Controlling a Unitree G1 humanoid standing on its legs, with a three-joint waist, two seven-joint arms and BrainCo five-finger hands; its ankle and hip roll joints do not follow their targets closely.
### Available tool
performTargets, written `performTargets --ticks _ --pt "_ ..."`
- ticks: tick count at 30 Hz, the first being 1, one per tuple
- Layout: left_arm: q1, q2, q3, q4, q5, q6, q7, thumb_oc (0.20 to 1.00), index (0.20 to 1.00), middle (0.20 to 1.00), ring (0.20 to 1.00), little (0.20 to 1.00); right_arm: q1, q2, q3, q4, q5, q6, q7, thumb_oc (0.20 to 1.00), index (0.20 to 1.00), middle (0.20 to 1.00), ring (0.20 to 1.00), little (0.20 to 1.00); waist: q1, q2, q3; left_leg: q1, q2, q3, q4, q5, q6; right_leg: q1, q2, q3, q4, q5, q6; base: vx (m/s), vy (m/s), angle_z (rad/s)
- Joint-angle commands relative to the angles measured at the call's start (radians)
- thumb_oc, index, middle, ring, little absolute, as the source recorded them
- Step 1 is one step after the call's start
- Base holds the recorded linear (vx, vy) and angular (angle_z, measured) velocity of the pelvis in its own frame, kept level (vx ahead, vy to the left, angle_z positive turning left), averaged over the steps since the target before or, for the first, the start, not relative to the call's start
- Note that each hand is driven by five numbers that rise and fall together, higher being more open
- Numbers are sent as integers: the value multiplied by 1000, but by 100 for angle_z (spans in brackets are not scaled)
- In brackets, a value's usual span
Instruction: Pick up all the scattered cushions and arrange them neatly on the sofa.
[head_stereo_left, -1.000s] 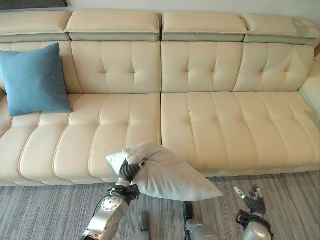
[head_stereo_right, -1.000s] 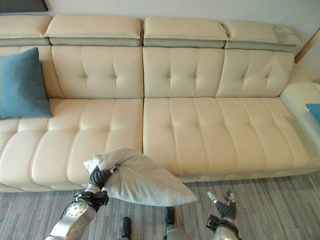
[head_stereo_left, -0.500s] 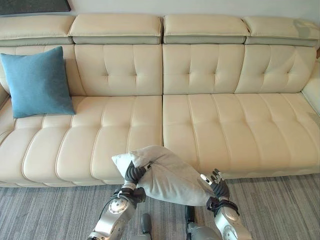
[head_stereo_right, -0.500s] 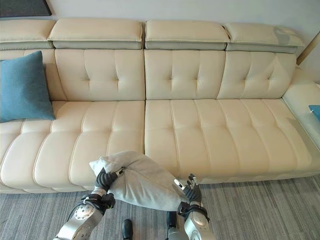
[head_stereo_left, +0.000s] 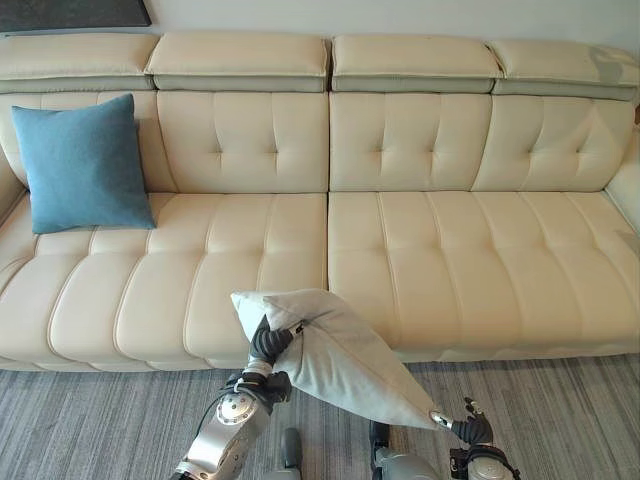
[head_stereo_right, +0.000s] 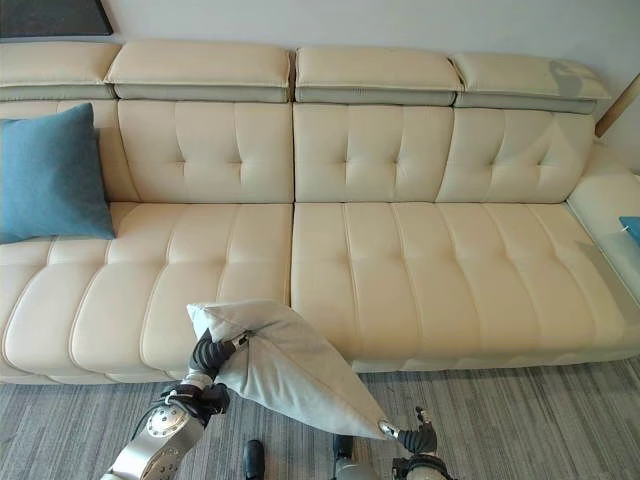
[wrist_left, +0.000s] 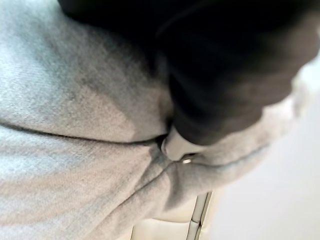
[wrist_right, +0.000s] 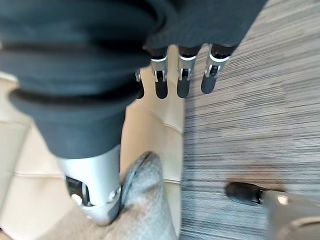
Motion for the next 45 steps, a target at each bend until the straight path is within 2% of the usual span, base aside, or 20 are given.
performTargets --ticks 1,2,4,5,6,7,10,11,13,17,18,20,24,26,31,35,43,44,45 --pt "-124 -21 70 -214 12 -121 -53 200 200 200 200 200 -44 15 35 21 8 -4 13 1000 1000 1000 1000 1000 26 -6 10 51 3 4 2 -102 -10 95 -63 -12 1 -131 96 0 0 0" --pt "-124 -20 70 -214 12 -121 -53 200 200 200 200 200 -44 15 35 22 8 -4 13 1000 1000 1000 1000 1000 26 -6 10 51 3 4 2 -102 -10 95 -63 -12 1 -131 96 0 0 0" --pt "-126 -24 71 -215 2 -121 -55 200 200 200 200 200 -63 42 34 22 78 -19 30 1000 1000 1000 1000 1000 29 -1 12 50 2 4 2 -101 -9 93 -65 -12 1 -131 96 0 0 0" --pt "-128 -25 69 -216 -8 -125 -58 200 200 200 200 200 -90 69 31 36 163 -34 44 1000 1000 1000 1000 1000 33 5 15 45 0 4 2 -100 -9 89 -66 -12 1 -130 96 0 0 0" --pt "-129 -24 69 -216 -8 -125 -58 200 200 200 200 200 -91 69 31 36 163 -34 45 1000 1000 1000 1000 1000 33 5 15 45 0 4 2 -100 -9 89 -66 -12 1 -130 96 0 0 0" --pt "-130 -25 67 -222 -25 -122 -59 200 200 200 200 200 -124 103 28 47 285 -51 61 1000 1000 1000 1000 1000 42 11 18 42 -2 3 2 -100 -9 85 -68 -12 1 -128 96 0 0 0" --pt "-131 -27 54 -235 -41 -122 -68 200 200 200 200 200 -172 154 62 80 424 -58 98 1000 1000 1000 1000 1000 57 23 21 36 -6 0 2 -98 -10 80 -73 -14 1 -126 95 -11 3 0" --pt "-131 -26 54 -235 -41 -122 -68 200 200 200 200 200 -172 154 62 80 424 -58 99 1000 1000 1000 1000 1000 57 23 22 36 -6 0 2 -98 -10 80 -73 -14 1 -126 95 0 0 0" --pt "-134 -39 36 -233 -55 -124 -75 200 200 200 200 200 -182 200 109 54 577 -69 144 1000 1000 1000 1000 1000 67 32 25 33 -10 -3 2 -97 -11 80 -76 -19 1 -126 94 0 0 0" --pt "-148 -50 19 -234 -82 -129 -71 200 200 200 200 200 -208 256 107 13 817 -112 187 1000 1000 1000 1000 1000 75 45 35 24 -14 -6 2 -93 -13 76 -79 -25 1 -124 93 -22 14 9" --pt "-149 -50 19 -234 -83 -129 -71 200 200 200 200 200 -209 256 106 14 818 -113 188 1000 1000 1000 1000 1000 75 45 35 24 -14 -6 2 -93 -13 76 -79 -25 1 -124 93 -25 13 13" --pt "-152 -52 13 -239 -104 -131 -72 200 200 200 200 200 -215 280 116 -26 939 -130 222 200 200 200 200 200 80 50 42 18 -16 -7 2 -89 -15 70 -81 -26 1 -121 93 -32 15 8" --pt "-156 -57 9 -228 -113 -130 -68 200 200 200 200 200 -208 285 150 -119 1020 -150 260 200 200 200 200 200 82 48 44 17 -15 -6 2 -89 -16 69 -82 -28 1 -121 91 0 0 0" --pt "-150 -58 6 -219 -111 -124 -69 200 200 200 200 200 -181 270 167 -227 1061 -173 279 200 200 200 200 200 79 41 42 22 -15 -4 2 -91 -15 74 -82 -28 1 -121 90 0 0 0" --pt "-133 -51 26 -221 -93 -121 -63 200 200 200 200 200 -166 194 158 -448 990 -237 274 200 200 200 200 200 67 29 27 35 -11 3 2 -95 -13 84 -81 -29 1 -123 90 1 1 -1" --pt "-117 -42 42 -218 -76 -122 -64 200 200 200 200 200 -153 139 139 -563 921 -256 264 200 200 200 200 200 62 21 17 43 -8 5 2 -98 -12 90 -81 -27 1 -125 91 8 5 0" --pt "-78 -13 64 -197 6 -109 -97 200 200 200 200 200 -109 -34 62 -864 523 -255 215 200 200 200 200 200 51 -2 -6 67 -2 6 2 -107 -6 112 -76 -26 1 -129 95 4 3 -1" --pt "-74 -8 64 -192 16 -108 -101 200 200 200 200 200 -115 -60 50 -892 447 -248 202 200 200 200 200 200 50 -4 -8 71 -2 6 2 -109 -4 116 -75 -25 1 -129 96 26 31 2" --pt "-63 -1 68 -178 38 -105 -113 200 200 200 200 200 -120 -114 35 -951 300 -235 191 200 200 200 200 200 50 -8 -11 79 -1 5 2 -113 0 122 -74 -22 1 -129 98 0 0 0"
